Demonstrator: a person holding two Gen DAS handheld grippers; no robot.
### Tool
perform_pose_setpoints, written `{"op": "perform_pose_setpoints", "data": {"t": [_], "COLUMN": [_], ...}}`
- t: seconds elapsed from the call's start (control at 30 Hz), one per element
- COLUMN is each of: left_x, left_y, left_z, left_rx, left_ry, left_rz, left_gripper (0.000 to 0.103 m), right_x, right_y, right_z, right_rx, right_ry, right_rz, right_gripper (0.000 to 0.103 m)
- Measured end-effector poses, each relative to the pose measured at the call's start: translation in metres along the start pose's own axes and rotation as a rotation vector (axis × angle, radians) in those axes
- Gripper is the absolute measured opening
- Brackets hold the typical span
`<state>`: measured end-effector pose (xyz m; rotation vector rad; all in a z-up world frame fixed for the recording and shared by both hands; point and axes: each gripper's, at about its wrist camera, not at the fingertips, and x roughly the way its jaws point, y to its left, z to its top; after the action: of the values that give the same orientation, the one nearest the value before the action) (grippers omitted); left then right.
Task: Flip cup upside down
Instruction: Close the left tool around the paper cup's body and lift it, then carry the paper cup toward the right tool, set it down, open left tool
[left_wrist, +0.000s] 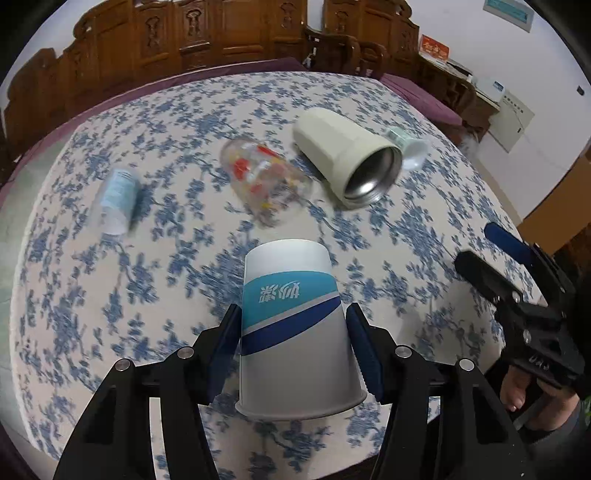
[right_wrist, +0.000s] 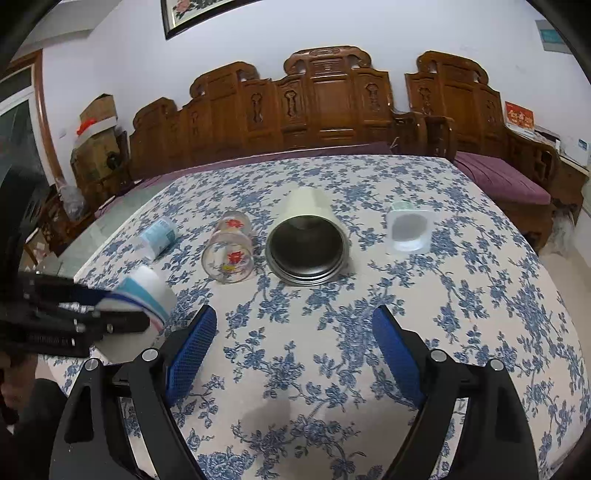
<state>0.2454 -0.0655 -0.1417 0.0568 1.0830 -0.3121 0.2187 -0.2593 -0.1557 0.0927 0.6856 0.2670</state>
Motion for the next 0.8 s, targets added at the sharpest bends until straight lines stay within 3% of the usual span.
{"op": "perform_pose_setpoints", "data": {"t": [0.4,0.47,0.6,0.8], "left_x": [0.020,0.015,-0.002,-0.039], "left_y": [-0.009,-0.006,0.007,0.030], "left_z": [-0.018,-0.021,-0.031,-0.047], "left_rx": [-0.001,-0.006,-0.037,-0.073], "left_ry": [0.007,-0.019,-0.082,-0.249], "left_rz": [0.006,0.016,0.029,0.108], "left_gripper": [0.059,0.067,0.070,0.089], "right_x": [0.000,0.001,0.001,0.000], "right_y": [0.001,0.003,0.010,0.030], "right_z": [-0.001,-0.002,-0.003,0.001], "right_rx": [-0.007,-0.015,-0.031,-0.065], "right_ry": [0.003,0.006,0.014,0.036], "right_rz": [-0.006,-0.010,-0.010,0.004], "right_gripper": [0.088,0.088,0.088,0.088]}}
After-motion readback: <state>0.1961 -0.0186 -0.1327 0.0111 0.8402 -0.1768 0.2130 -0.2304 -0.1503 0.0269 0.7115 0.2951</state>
